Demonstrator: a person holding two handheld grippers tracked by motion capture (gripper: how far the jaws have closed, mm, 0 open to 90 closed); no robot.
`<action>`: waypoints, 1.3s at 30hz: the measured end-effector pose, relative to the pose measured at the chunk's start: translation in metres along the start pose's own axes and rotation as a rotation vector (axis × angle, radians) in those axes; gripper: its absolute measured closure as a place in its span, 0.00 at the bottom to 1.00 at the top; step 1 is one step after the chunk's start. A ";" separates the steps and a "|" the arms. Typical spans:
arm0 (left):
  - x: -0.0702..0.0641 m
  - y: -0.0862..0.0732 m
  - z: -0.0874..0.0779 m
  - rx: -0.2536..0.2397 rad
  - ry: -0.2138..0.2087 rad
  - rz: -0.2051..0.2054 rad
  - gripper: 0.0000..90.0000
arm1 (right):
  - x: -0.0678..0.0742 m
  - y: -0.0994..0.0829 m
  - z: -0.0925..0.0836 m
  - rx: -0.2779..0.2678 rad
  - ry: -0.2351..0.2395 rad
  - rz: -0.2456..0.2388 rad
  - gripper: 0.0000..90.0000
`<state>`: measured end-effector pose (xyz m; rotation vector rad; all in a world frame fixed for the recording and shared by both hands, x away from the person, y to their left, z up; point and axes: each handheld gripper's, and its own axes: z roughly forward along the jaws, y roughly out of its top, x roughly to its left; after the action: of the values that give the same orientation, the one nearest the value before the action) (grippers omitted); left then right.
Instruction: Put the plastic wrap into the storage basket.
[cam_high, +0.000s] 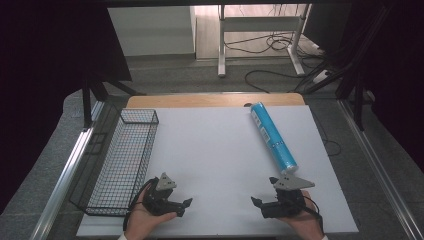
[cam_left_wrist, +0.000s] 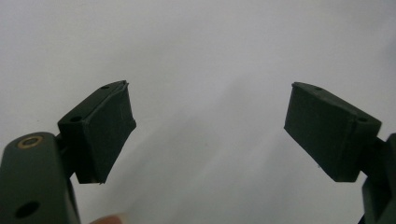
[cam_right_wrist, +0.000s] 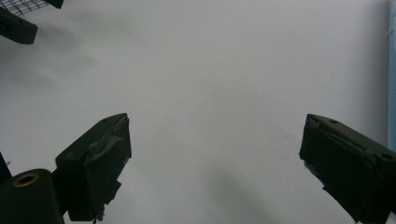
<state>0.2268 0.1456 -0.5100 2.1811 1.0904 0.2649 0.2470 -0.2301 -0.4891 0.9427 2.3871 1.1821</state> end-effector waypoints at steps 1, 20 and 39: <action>0.000 0.000 0.000 0.000 0.000 0.000 0.17 | 0.000 0.000 0.001 0.003 -0.001 -0.004 0.11; -0.002 -0.002 -0.004 -0.007 0.004 0.004 0.17 | 0.009 0.008 0.003 0.017 0.023 -0.011 0.18; 0.003 -0.003 -0.003 -0.003 0.001 -0.008 0.17 | 0.011 0.022 0.009 0.049 0.029 -0.016 0.23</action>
<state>0.2252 0.1512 -0.5102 2.1742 1.0986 0.2642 0.2526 -0.2076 -0.4770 0.9261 2.4524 1.1438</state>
